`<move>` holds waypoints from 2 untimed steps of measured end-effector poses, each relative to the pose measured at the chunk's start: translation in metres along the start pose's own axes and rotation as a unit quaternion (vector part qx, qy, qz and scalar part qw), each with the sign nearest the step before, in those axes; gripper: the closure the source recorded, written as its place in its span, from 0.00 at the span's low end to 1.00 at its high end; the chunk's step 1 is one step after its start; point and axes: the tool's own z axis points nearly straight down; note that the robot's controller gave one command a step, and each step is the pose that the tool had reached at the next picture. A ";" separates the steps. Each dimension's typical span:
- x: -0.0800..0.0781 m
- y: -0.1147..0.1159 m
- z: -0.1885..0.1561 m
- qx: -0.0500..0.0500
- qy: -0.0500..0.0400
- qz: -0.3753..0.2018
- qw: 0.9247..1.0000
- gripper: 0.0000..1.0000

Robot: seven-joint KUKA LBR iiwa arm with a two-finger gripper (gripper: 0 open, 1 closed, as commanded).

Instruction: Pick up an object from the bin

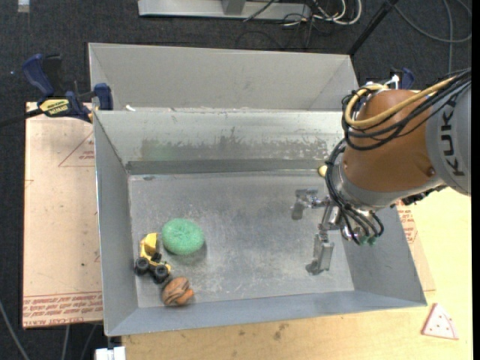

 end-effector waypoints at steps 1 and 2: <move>-0.002 0.000 -0.004 0.000 -0.004 0.000 1.000 0.00; -0.016 0.022 0.026 0.001 -0.008 -0.027 1.000 0.00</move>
Offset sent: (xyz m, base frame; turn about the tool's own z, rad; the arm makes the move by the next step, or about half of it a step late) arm 0.0419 0.0796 -0.1067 -0.1831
